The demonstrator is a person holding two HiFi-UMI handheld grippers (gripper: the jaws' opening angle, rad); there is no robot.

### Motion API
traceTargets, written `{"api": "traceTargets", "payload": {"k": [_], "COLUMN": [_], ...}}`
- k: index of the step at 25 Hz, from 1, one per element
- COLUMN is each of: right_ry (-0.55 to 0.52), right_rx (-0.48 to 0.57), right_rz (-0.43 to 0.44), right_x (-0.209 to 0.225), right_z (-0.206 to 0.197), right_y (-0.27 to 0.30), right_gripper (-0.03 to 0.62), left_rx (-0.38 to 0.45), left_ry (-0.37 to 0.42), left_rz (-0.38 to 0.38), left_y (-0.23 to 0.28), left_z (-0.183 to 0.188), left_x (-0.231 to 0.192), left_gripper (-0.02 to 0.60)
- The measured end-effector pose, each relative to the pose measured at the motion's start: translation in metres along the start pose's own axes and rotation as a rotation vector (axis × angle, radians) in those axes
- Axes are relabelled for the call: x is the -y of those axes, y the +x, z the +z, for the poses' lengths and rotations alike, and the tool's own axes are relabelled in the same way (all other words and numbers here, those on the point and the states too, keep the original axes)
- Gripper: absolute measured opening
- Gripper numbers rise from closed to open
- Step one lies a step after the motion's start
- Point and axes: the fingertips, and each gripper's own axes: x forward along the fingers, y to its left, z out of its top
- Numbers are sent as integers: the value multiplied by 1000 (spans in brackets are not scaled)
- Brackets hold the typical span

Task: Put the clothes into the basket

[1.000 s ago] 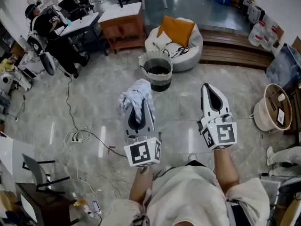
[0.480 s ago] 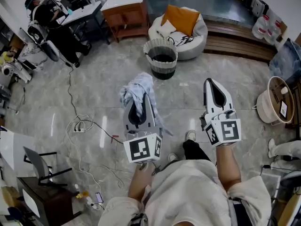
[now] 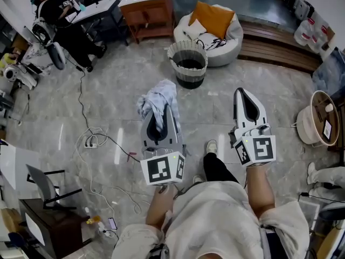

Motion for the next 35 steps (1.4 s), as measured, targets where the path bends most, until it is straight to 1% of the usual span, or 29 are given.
{"api": "traceTargets", "payload": {"k": [5, 9, 13, 20, 27, 35], "right_ry": [22, 53, 80, 93, 124, 122], "right_rx": [-4, -14, -19, -28, -40, -58], "right_rz": [2, -2, 5, 12, 4, 3], "right_x": [17, 43, 62, 120, 177, 214], "right_z": [-13, -24, -32, -44, -58, -76], "right_y": [34, 67, 109, 175, 219, 250], "right_gripper": [-12, -12, -12, -12, -12, -12], "left_rx": [-2, -2, -12, -22, -34, -29], "left_ry": [5, 18, 29, 29, 48, 50], "left_rz": [7, 12, 28, 49, 57, 60], "left_y": [36, 74, 117, 203, 274, 327], "left_z": [-6, -8, -9, -14, -20, -28], "left_x": [-4, 0, -6, 3, 23, 35], "left_gripper": [78, 78, 78, 78, 78, 78]}}
